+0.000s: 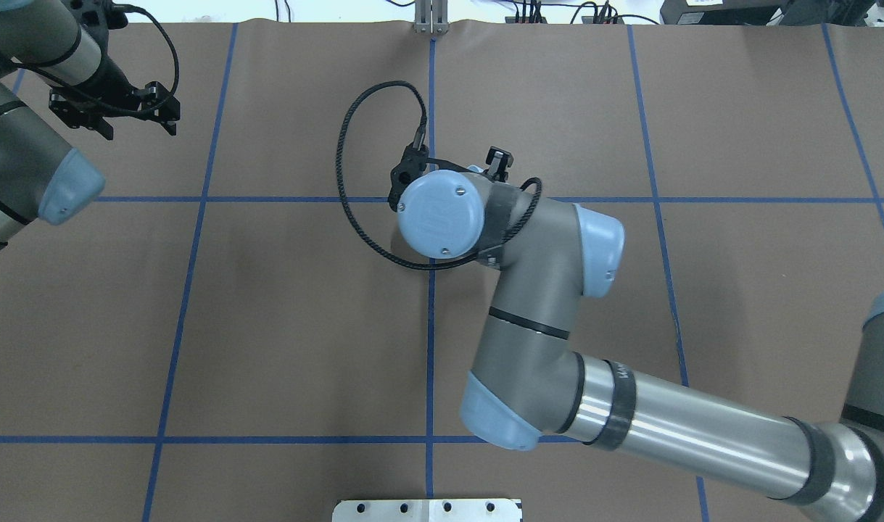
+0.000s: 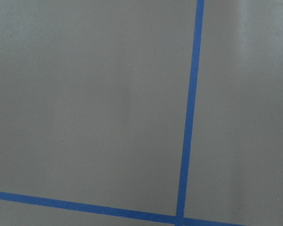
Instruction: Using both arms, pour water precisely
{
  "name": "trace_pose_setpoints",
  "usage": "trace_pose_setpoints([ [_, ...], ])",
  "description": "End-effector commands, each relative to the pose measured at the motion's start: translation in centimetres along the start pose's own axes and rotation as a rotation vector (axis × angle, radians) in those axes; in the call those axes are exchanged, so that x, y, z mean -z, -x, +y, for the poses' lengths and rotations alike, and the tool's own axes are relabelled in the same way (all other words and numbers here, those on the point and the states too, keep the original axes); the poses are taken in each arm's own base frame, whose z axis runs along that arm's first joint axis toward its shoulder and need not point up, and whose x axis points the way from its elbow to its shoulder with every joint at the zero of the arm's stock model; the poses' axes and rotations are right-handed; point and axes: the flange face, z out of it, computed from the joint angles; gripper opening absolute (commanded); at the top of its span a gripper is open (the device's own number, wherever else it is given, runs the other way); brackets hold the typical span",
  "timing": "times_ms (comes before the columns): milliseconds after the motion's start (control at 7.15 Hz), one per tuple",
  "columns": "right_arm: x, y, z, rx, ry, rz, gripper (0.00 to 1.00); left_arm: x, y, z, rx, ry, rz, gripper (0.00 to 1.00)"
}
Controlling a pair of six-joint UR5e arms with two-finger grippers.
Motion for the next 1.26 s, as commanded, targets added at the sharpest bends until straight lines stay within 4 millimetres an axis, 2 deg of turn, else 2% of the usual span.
trace_pose_setpoints([
  [0, 4.3, -6.1, 4.9, -0.322, -0.119, -0.11, 0.0, 0.3, -0.2, 0.1, 0.001, -0.004, 0.005, 1.0],
  [140, 5.2, -7.4, 9.0, -0.467, -0.203, -0.143, 0.0, 0.6, -0.3, 0.2, 0.0, -0.008, 0.009, 1.0],
  [280, 4.1, -9.3, 13.8, -0.522, -0.263, -0.145, 0.0, 0.6, -0.3, 0.2, 0.001, -0.008, 0.009, 1.0],
  [560, 0.6, -12.4, 22.4, -0.647, -0.309, -0.121, 0.0, 1.7, -0.9, 0.6, -0.004, -0.013, 0.03, 1.0],
  [840, -2.1, -13.8, 35.6, -0.775, -0.395, -0.133, 0.0, 1.6, -1.0, 0.7, -0.002, -0.003, 0.034, 1.0],
  [979, -4.8, -14.3, 41.8, -0.793, -0.427, -0.083, 0.0, 1.6, -1.0, 0.7, -0.003, -0.004, 0.035, 1.0],
  [1119, -8.6, -14.7, 46.1, -0.813, -0.485, -0.013, 0.0, 1.4, -1.1, 0.8, -0.005, -0.001, 0.034, 1.0],
])
